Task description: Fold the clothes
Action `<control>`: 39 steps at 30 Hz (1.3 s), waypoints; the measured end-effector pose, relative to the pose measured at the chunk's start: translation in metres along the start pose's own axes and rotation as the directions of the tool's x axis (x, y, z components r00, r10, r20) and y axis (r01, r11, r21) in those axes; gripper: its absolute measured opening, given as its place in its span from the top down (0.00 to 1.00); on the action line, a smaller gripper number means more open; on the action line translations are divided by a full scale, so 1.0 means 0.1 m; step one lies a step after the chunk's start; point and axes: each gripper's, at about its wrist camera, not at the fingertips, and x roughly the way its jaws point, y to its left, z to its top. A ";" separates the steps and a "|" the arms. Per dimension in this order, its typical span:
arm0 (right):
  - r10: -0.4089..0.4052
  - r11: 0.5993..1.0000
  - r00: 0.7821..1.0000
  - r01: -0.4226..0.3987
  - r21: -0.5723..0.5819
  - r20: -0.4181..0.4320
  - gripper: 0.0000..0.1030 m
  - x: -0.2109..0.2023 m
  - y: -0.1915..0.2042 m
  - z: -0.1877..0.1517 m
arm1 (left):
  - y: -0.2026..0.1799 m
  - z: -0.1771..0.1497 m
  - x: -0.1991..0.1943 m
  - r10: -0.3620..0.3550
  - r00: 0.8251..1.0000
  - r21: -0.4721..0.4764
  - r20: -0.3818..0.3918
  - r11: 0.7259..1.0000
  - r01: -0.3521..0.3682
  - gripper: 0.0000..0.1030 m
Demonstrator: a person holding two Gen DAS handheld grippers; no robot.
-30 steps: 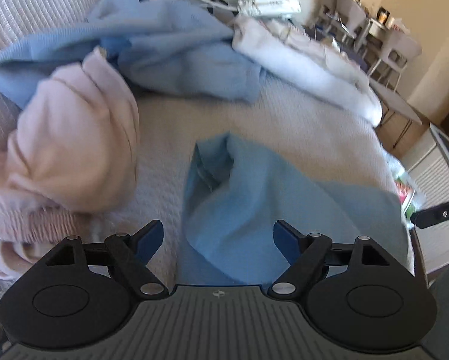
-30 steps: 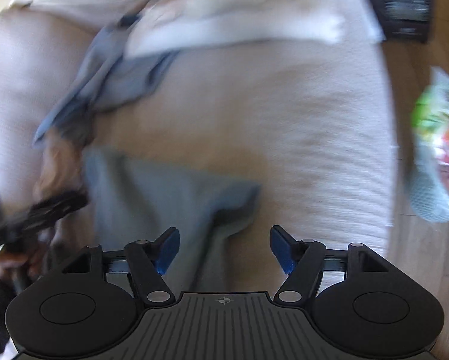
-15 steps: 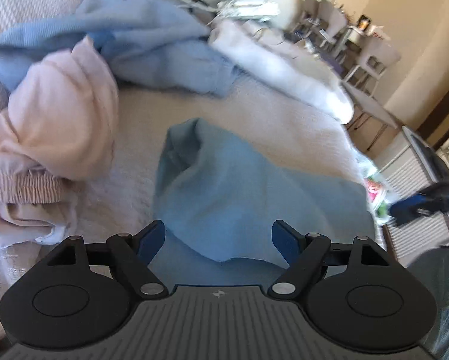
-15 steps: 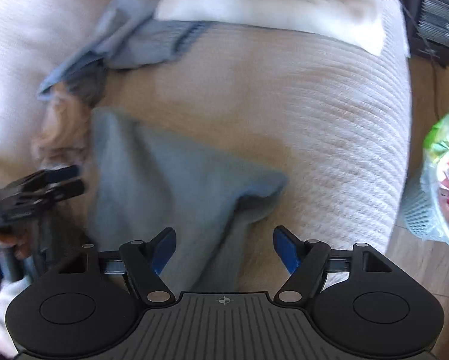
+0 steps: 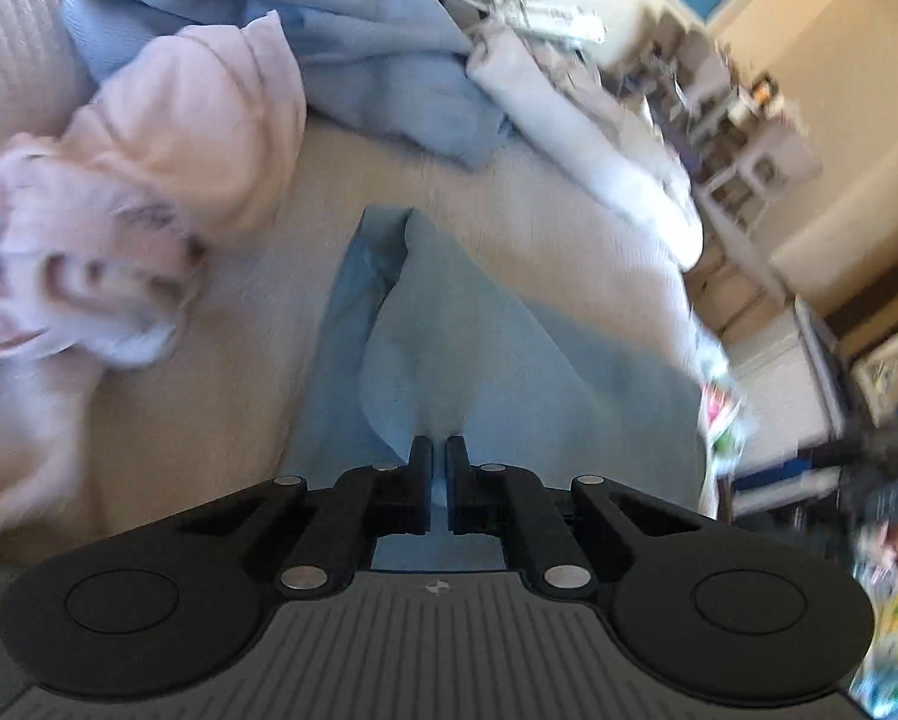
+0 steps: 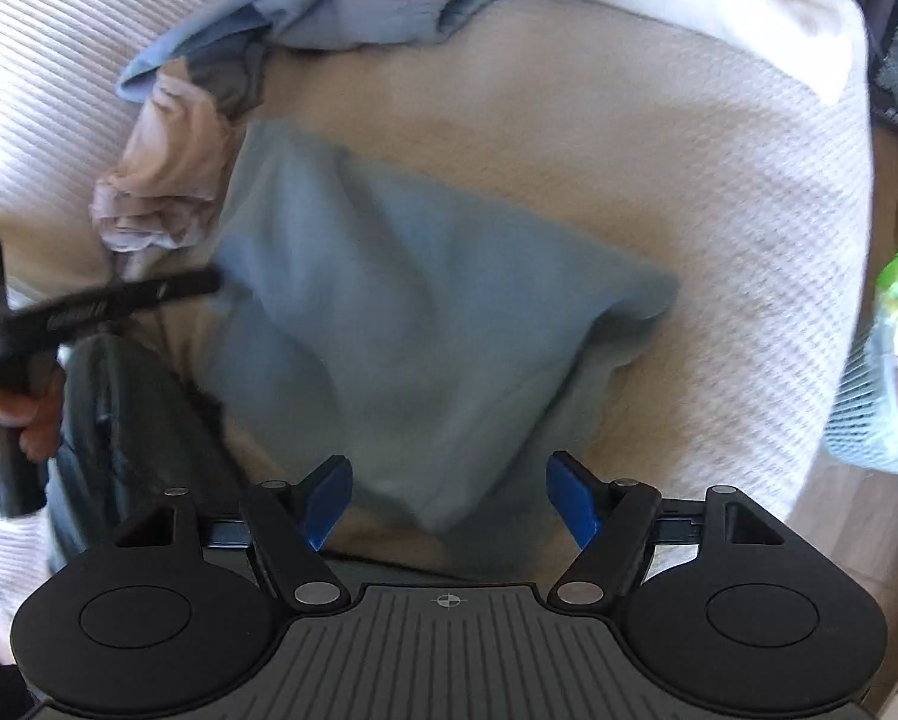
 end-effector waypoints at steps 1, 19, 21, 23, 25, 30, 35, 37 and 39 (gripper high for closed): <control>0.017 1.000 1.000 -0.017 0.002 -0.005 0.28 0.00 0.01 -0.01 | 0.01 -0.04 -0.04 0.022 1.000 0.012 -0.016 1.000 -0.022 0.97; -0.015 0.963 0.987 0.057 0.263 -0.161 0.61 0.58 -0.09 0.06 | 0.28 -0.08 0.25 0.060 0.996 -0.010 0.067 0.998 -0.059 0.35; -0.071 0.964 0.985 0.108 0.243 -0.157 0.69 0.60 -0.03 0.05 | 0.30 0.00 0.35 0.034 0.996 0.014 0.080 0.999 -0.035 0.41; -0.087 0.963 0.987 0.118 0.242 -0.135 0.77 0.55 0.00 0.02 | 0.29 0.07 0.44 -0.005 0.996 0.039 0.088 0.999 0.001 0.77; -0.106 0.960 0.988 0.132 0.247 -0.116 0.85 0.49 0.02 -0.01 | 0.30 0.07 0.47 -0.062 0.996 0.011 0.071 0.998 0.062 0.91; -0.148 0.957 0.985 0.164 0.239 -0.084 0.92 0.33 0.19 -0.09 | 0.22 -0.01 0.12 -0.086 0.995 0.065 0.057 0.994 0.082 0.92; -0.144 0.961 0.986 0.159 0.224 -0.084 0.94 0.13 0.29 -0.19 | 0.07 0.01 -0.05 -0.002 1.000 0.210 0.017 0.978 -0.001 0.91; -0.163 0.964 0.981 0.180 0.196 -0.101 0.94 0.18 0.36 -0.23 | 0.06 -0.03 0.09 0.042 0.999 0.250 -0.023 0.968 -0.035 0.90; -0.174 0.960 0.974 0.200 0.194 -0.142 0.94 0.32 0.35 -0.25 | 0.05 -0.11 0.33 0.091 0.993 0.280 -0.079 0.958 -0.065 0.89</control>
